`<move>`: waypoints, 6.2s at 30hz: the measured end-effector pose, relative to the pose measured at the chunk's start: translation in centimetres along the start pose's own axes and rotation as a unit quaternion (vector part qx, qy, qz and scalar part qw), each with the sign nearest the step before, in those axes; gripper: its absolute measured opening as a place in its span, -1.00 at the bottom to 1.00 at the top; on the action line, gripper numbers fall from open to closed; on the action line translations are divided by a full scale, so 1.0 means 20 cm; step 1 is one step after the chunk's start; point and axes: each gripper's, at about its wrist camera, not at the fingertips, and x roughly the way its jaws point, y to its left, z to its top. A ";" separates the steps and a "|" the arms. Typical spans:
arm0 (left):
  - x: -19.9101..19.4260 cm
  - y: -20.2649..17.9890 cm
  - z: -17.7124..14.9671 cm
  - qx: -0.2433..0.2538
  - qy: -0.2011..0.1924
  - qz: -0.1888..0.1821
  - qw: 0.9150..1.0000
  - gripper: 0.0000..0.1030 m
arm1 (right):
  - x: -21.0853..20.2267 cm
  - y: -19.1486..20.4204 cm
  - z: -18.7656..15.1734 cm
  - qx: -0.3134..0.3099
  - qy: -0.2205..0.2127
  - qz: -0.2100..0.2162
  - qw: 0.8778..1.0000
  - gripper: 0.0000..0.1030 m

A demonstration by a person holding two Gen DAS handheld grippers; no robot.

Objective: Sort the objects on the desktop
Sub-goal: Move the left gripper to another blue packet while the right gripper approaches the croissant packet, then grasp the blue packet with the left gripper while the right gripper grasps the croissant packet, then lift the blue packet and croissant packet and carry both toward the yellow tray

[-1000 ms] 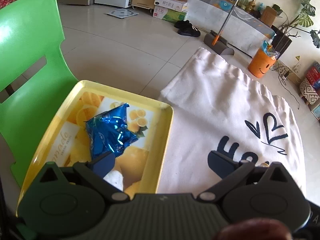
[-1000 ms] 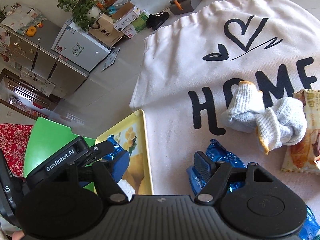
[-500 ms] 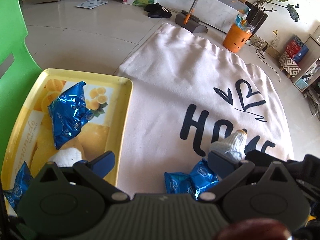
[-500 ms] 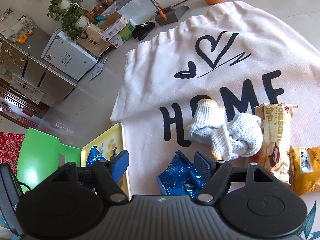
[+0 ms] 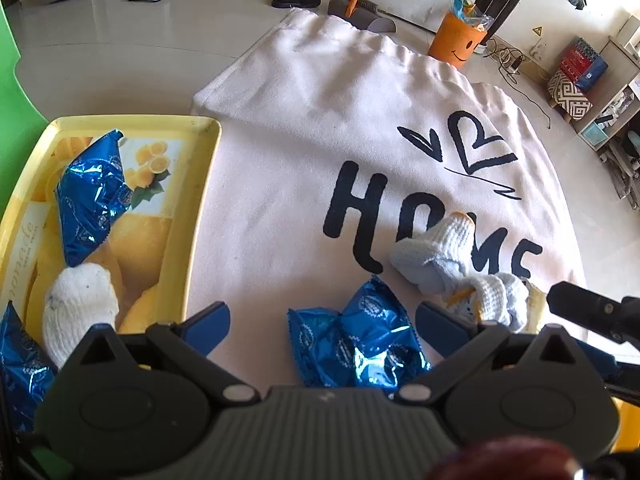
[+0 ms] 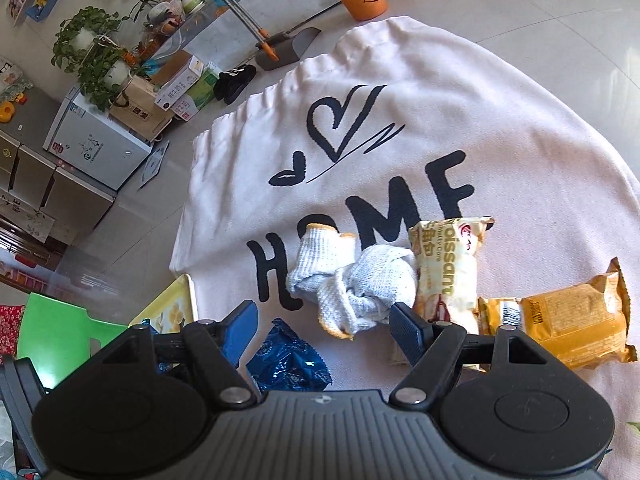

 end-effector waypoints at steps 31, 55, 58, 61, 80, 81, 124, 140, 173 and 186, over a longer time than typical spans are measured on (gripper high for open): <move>0.24 -0.16 -0.08 -0.003 0.046 0.028 0.999 0.99 | 0.09 -0.27 0.03 -0.021 0.025 -0.096 0.995 0.54; 0.34 -0.19 -0.10 0.049 0.060 0.055 0.995 0.99 | 0.36 -0.23 0.03 -0.075 0.049 -0.108 0.990 0.26; 0.36 -0.22 -0.12 0.066 0.058 0.067 0.994 0.99 | 0.36 -0.22 0.03 -0.075 0.048 -0.112 0.990 0.25; 0.37 -0.26 -0.14 0.089 0.055 0.082 0.991 0.99 | 0.36 -0.22 0.03 -0.076 0.047 -0.115 0.989 0.25; 0.38 -0.31 -0.15 0.101 0.050 0.097 0.989 0.99 | 0.39 -0.20 0.01 -0.105 0.039 -0.177 0.978 0.75; 0.38 -0.31 -0.15 0.100 0.050 0.097 0.989 0.99 | 0.39 -0.20 0.01 -0.101 0.039 -0.178 0.978 0.78; 0.16 -0.28 -0.09 0.069 -0.004 0.009 0.998 0.70 | 0.20 -0.15 0.15 -0.060 -0.027 -0.115 0.991 -0.13; 0.18 -0.25 -0.10 0.064 0.004 0.020 0.998 0.72 | 0.35 -0.30 0.10 -0.002 0.016 -0.124 0.992 0.21; -0.10 -0.15 0.00 0.046 -0.063 0.028 0.997 0.72 | 0.07 -0.02 0.17 -0.019 -0.072 0.019 0.997 -0.15; -0.19 0.02 0.07 0.015 -0.081 0.064 0.995 0.72 | 0.16 0.18 0.06 -0.072 -0.031 0.055 0.995 -0.15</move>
